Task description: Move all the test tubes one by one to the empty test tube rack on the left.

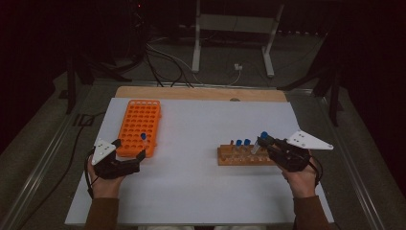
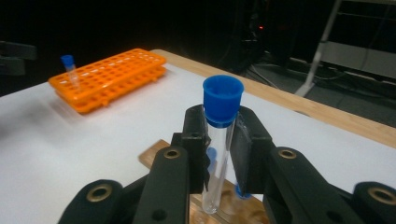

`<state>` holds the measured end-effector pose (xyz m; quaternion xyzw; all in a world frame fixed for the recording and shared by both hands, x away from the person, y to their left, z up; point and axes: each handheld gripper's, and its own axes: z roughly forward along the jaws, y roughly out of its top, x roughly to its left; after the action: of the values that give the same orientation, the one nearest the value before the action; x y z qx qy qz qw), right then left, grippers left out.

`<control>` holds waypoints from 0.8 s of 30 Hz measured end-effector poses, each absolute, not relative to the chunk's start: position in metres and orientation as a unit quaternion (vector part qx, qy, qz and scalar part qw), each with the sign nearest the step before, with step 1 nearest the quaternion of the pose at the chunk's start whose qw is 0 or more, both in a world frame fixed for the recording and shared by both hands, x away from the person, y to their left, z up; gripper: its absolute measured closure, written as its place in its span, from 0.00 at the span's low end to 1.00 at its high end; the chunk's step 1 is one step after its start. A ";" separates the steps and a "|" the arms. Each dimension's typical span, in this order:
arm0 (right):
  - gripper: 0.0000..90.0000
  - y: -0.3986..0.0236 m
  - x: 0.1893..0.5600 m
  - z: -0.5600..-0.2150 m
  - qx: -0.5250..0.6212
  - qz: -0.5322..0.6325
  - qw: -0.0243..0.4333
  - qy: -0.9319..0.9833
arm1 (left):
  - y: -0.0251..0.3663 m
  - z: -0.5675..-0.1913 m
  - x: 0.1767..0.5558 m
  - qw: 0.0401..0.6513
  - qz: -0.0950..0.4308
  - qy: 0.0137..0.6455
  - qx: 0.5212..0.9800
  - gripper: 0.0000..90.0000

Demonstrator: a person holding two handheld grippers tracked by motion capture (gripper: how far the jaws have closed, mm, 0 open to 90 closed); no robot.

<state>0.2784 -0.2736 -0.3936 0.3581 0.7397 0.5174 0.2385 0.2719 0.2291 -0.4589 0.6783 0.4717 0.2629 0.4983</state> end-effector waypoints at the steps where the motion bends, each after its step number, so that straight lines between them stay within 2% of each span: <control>1: 0.86 -0.271 0.278 -0.393 0.356 0.519 0.235 0.741 | 0.228 -0.458 0.272 0.500 0.262 0.470 0.679 0.01; 13: 0.86 -0.232 0.283 -0.394 0.325 0.535 0.205 0.752 | 0.214 -0.448 0.268 0.510 0.260 0.451 0.684 0.01; 24: 0.86 -0.194 0.291 -0.394 0.302 0.544 0.181 0.761 | 0.185 -0.444 0.269 0.515 0.238 0.415 0.711 0.01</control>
<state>0.2915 -0.1939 -0.3944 0.3019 0.7614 0.5445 0.1807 0.2693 0.1851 -0.4437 0.7107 0.4153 0.2382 0.5155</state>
